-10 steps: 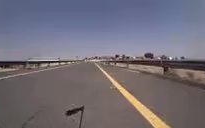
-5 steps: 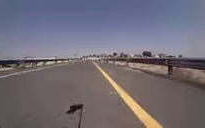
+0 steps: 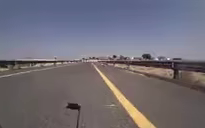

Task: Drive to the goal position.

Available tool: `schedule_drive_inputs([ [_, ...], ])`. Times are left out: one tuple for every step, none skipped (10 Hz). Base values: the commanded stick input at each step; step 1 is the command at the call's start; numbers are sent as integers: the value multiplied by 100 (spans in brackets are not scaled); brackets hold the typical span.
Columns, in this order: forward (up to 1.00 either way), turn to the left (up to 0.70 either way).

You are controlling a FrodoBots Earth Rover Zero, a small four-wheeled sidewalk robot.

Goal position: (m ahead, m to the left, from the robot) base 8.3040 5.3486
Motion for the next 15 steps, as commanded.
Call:
schedule_drive_inputs([
  [100,-1],
  [100,-1],
  [100,-1],
  [100,-1],
  [100,-1],
  [100,-1],
  [100,-1],
  [100,-1],
  [100,-1],
  [100,-1],
  [100,-1],
  [100,-1],
  [100,-1],
  [100,-1],
  [100,-1],
])
